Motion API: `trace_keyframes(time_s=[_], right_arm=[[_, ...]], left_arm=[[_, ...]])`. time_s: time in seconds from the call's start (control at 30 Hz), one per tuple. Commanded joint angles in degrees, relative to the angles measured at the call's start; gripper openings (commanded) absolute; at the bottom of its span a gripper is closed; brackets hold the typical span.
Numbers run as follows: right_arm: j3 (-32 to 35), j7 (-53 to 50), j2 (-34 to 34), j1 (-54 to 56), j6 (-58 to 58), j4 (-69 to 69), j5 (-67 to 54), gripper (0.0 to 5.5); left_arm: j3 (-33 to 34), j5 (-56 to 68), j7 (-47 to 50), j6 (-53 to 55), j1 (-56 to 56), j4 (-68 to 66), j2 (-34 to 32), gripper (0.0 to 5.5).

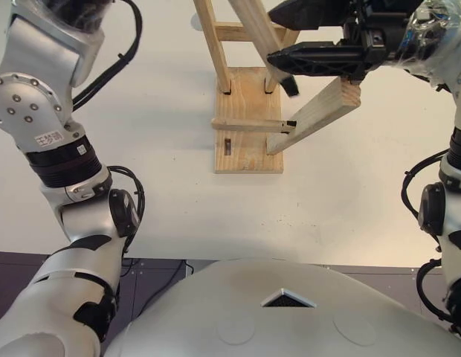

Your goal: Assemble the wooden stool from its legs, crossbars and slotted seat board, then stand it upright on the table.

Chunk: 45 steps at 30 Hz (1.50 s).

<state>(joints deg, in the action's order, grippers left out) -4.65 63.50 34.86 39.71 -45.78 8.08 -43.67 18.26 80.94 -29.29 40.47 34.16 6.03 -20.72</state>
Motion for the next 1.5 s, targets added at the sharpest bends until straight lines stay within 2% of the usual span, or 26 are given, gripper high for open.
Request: trace_keyframes(time_s=[0.03,0.13,0.27,0.4,0.47,0.63,0.9,1.17,1.23,1.37,1.5], right_arm=[[-1.82,2.93,4.81,0.99,-0.75,-4.83,4.52,3.59],[1.81,5.69,6.24,6.15,-5.13,-9.34,0.71,3.95],[8.25,7.69,7.79,11.2,-11.78,-17.27,-3.97,3.95],[10.99,12.75,10.98,8.53,-15.4,-16.0,-7.39,3.95],[11.31,15.84,12.87,4.62,-16.53,-13.09,-8.98,3.95],[6.3,18.08,15.36,-6.06,-9.94,-2.85,-3.65,3.95],[6.26,14.32,13.23,-9.73,-8.93,2.54,-3.36,3.95],[3.95,9.91,12.24,-10.53,-6.21,3.41,-0.59,2.67],[3.45,10.11,12.69,-10.76,-5.66,3.48,-0.49,2.52],[2.66,10.5,13.41,-11.23,-4.94,3.43,-0.11,2.43],[2.58,10.21,13.45,-12.31,-4.57,4.18,-0.27,2.43]], left_arm=[[5.57,-0.5,-2.3,-1.52,-1.03,-0.72,-3.79,2.03],[7.37,-1.61,-3.79,-0.59,-7.12,2.69,-5.52,2.03],[5.83,-6.68,-6.06,-2.27,-15.56,5.23,-4.2,2.03],[5.75,-11.58,-7.42,-6.92,-19.58,4.71,-1.17,2.03],[6.82,-11.94,-7.42,-8.56,-19.32,3.32,-0.2,2.03],[5.17,-15.54,-10.25,-8.84,-21.79,1.69,-1.19,2.03],[3.02,-20.45,-14.94,-9.49,-23.22,-3.07,-0.26,2.03],[0.43,-21.96,-15.91,-9.57,-25.83,-1.51,1.84,2.03],[-0.7,-23.87,-17.27,-9.78,-26.69,-1.35,0.68,2.03],[-6.78,-33.31,-24.76,-11.28,-28.28,-4.2,-6.54,2.01],[-10.29,-38.64,-32.67,-11.8,-28.6,-4.33,-17.53,2.01]])
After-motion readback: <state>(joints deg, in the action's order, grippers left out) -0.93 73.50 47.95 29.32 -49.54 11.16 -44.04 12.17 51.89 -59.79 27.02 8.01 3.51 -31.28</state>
